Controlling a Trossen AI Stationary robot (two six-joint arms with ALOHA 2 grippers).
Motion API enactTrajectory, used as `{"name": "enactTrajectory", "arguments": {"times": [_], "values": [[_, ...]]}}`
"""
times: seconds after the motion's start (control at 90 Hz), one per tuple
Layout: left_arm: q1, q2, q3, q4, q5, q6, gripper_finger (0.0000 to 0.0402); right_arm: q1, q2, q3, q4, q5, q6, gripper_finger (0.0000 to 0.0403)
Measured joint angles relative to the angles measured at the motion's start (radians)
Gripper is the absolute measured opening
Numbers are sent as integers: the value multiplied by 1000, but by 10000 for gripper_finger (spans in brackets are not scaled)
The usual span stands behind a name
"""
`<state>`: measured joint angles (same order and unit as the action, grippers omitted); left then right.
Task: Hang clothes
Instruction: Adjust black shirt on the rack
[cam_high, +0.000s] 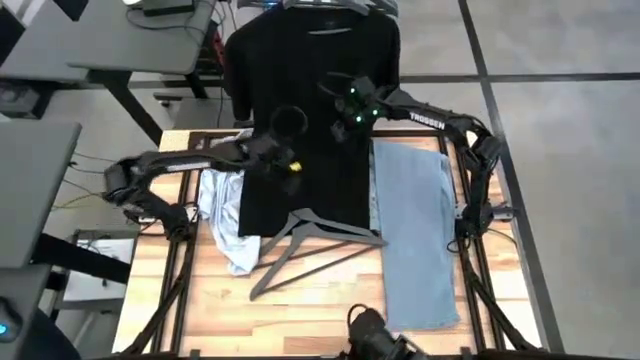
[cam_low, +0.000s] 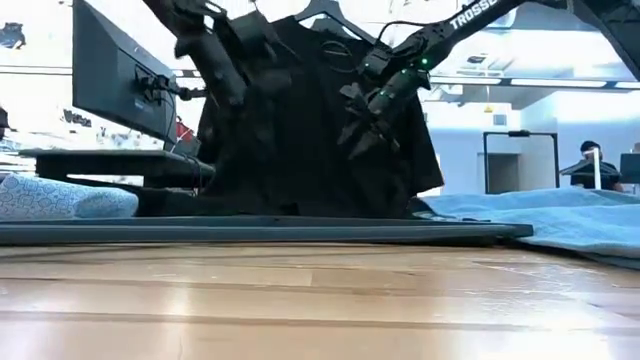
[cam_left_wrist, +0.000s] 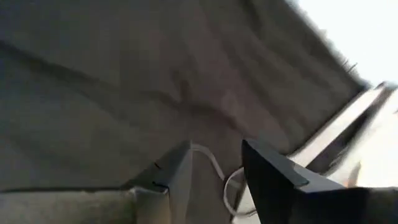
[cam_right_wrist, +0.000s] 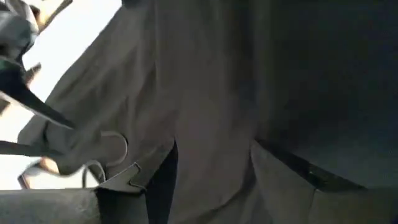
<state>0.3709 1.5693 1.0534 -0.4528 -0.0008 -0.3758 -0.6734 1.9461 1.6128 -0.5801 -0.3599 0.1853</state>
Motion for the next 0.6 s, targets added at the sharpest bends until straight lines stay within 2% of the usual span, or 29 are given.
{"name": "enactTrajectory", "arguments": {"times": [0.244, 0.367, 0.6], "values": [[-90, 195, 0, 18, -24, -82, 123, 28, 1, -118, 22, 0, -1, 191], [-125, 210, 0, 50, -3, -122, 123, 27, 1, -163, 32, 3, -4, 191], [-249, 211, 0, -54, 8, -107, 123, 4, 1, -216, 62, 3, -12, 191]]}}
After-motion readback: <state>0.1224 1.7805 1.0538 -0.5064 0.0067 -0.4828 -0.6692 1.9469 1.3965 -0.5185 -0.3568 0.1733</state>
